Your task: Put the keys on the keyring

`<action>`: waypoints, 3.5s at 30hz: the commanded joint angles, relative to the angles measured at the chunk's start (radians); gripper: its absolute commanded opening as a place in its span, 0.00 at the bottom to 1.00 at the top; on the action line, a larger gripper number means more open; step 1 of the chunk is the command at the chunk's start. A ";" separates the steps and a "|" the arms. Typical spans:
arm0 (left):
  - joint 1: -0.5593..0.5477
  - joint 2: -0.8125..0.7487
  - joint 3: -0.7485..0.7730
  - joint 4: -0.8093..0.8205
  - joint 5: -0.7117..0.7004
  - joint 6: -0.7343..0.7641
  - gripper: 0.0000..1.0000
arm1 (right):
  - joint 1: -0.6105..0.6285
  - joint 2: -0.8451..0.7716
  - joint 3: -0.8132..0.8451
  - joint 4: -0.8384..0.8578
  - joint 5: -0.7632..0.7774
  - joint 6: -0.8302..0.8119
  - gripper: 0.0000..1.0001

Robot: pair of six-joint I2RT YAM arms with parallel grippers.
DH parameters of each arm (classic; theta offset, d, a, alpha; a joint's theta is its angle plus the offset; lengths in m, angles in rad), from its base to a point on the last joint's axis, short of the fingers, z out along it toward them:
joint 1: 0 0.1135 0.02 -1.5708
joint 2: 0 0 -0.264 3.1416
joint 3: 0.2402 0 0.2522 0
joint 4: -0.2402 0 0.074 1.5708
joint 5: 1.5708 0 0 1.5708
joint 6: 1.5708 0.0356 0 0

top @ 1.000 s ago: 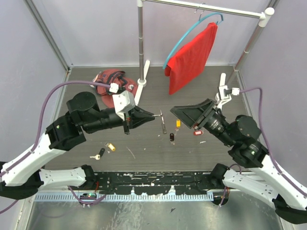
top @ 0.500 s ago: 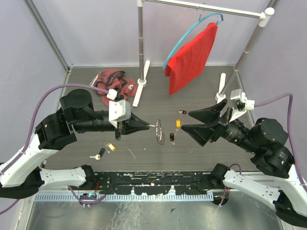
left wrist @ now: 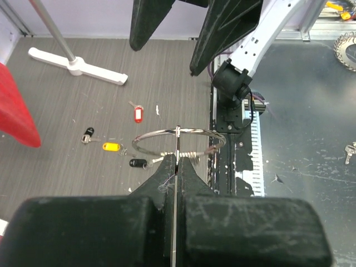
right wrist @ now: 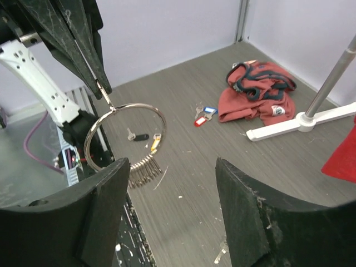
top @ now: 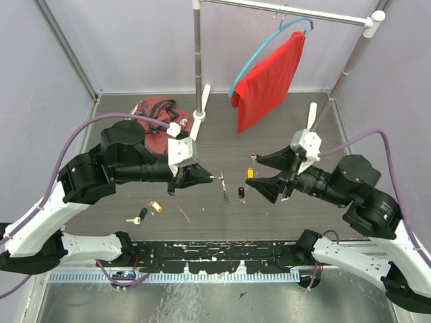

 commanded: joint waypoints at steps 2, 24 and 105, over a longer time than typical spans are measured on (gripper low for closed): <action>-0.004 0.021 0.051 -0.062 -0.019 -0.005 0.00 | 0.004 0.041 0.027 0.017 -0.083 -0.065 0.68; -0.004 0.000 -0.025 0.049 -0.239 -0.263 0.00 | 0.003 -0.021 -0.033 0.112 0.163 -0.082 0.70; 0.076 -0.074 -0.199 -0.092 -0.489 -0.506 0.00 | 0.321 0.209 -0.119 0.442 0.277 -0.746 0.84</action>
